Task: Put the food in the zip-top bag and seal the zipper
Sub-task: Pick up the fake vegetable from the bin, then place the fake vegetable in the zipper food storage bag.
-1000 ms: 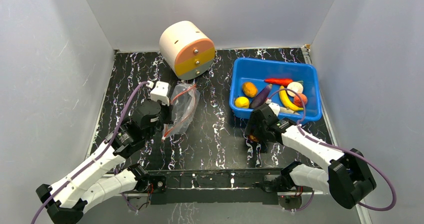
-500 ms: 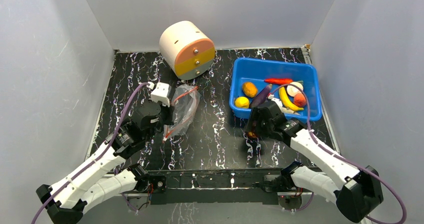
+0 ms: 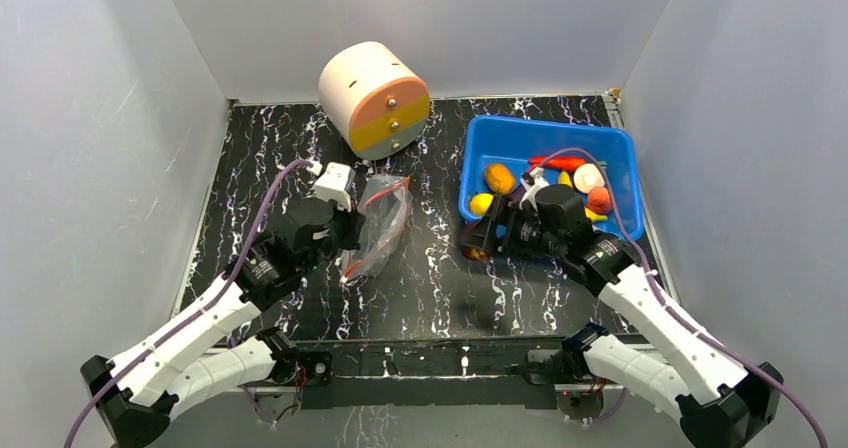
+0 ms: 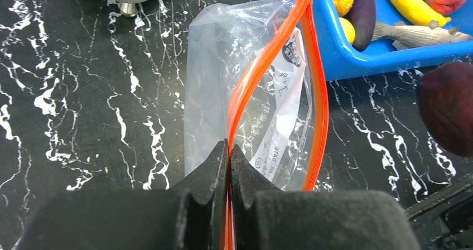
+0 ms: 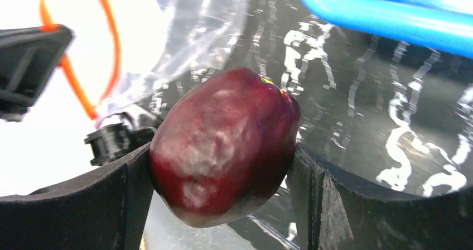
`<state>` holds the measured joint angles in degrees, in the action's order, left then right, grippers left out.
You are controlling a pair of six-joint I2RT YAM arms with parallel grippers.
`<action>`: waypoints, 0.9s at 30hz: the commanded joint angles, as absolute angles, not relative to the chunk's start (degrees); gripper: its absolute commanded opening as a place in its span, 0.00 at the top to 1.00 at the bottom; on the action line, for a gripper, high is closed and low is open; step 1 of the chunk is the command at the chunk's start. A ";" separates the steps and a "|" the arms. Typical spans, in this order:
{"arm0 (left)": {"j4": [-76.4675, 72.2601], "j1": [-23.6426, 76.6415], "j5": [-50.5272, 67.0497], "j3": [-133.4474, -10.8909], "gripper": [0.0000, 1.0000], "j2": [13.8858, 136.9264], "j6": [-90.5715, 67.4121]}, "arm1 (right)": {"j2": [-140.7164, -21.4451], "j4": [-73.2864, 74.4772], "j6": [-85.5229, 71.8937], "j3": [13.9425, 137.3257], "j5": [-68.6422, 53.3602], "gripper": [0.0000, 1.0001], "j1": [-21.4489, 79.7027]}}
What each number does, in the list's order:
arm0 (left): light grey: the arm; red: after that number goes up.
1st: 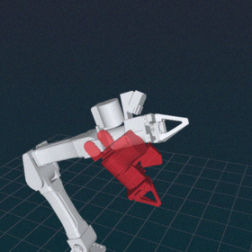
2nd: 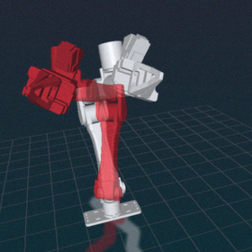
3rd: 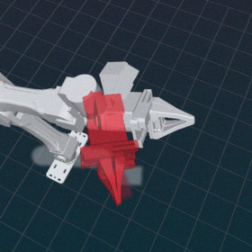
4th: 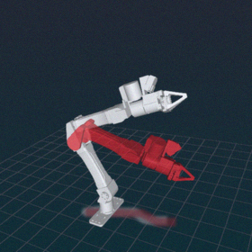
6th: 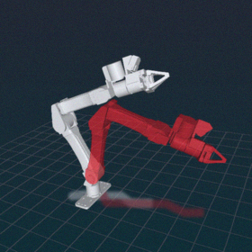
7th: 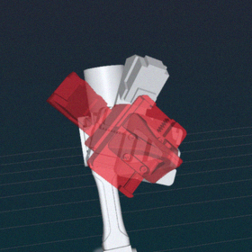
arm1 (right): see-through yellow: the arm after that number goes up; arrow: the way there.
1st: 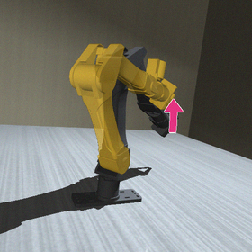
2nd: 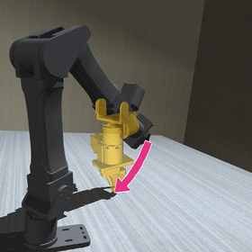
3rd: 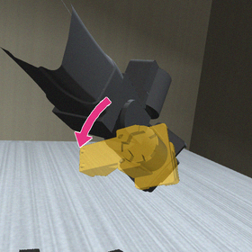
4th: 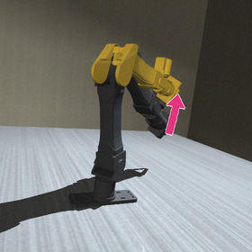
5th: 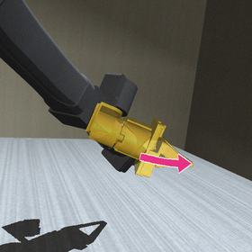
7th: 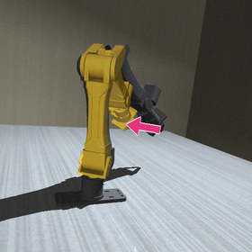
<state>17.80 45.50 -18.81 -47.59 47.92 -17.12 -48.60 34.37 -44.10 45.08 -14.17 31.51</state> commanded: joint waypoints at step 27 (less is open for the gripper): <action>13.23 45.26 -6.47 -54.41 1.00 51.95 -20.10 | -72.54 3.95 -55.76 57.78 -26.48 0.40 40.69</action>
<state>14.50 45.47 -10.20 -50.57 52.34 -19.20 -70.13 4.27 -57.10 55.72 -29.02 39.75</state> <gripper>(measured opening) 0.010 0.760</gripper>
